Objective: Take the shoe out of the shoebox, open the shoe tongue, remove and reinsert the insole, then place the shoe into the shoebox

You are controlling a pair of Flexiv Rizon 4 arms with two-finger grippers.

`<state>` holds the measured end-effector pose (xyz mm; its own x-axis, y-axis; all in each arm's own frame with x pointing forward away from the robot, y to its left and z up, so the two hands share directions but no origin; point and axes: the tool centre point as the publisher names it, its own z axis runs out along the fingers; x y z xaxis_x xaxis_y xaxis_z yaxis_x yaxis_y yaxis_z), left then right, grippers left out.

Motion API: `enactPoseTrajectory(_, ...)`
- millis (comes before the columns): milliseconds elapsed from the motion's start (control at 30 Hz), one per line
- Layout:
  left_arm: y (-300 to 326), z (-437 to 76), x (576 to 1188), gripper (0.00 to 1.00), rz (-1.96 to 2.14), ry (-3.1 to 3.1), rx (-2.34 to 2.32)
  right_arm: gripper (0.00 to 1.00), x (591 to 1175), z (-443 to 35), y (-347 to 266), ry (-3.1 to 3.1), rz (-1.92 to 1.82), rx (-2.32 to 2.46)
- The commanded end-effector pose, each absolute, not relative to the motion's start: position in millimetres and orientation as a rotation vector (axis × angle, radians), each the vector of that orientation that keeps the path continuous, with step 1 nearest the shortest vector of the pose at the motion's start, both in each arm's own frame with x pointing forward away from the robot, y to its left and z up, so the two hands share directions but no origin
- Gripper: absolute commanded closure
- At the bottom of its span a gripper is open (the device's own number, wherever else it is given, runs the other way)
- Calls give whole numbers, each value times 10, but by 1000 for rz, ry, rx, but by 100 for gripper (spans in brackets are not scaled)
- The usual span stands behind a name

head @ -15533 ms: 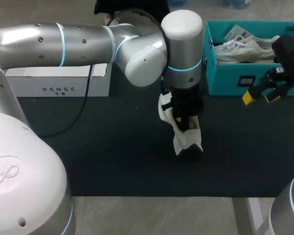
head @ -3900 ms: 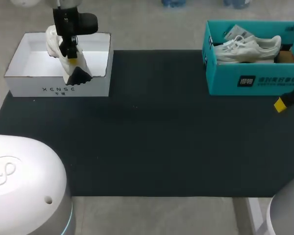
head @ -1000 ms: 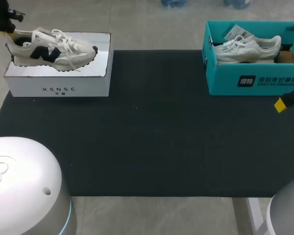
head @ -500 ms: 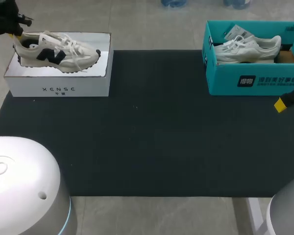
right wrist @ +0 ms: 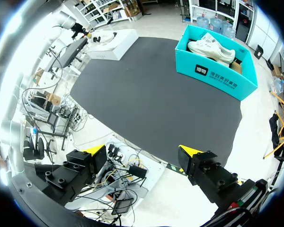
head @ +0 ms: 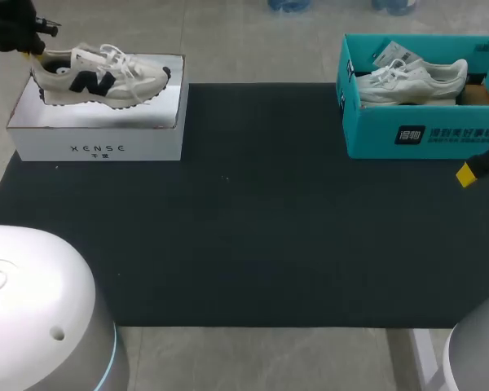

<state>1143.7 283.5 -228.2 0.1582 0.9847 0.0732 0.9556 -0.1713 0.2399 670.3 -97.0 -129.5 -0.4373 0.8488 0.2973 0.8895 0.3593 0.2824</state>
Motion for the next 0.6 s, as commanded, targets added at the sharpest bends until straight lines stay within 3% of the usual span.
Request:
enactPoseTrajectory(33,2853,-2369,11552,100,321,1924,2300,0,6729,-1298,-965,-2505,-613,-1606)
enactPoseTrajectory(600,2943,-2844,11472,100,312,1856,2410,0,6729,-1298,-965,-2505,-613,-1606)
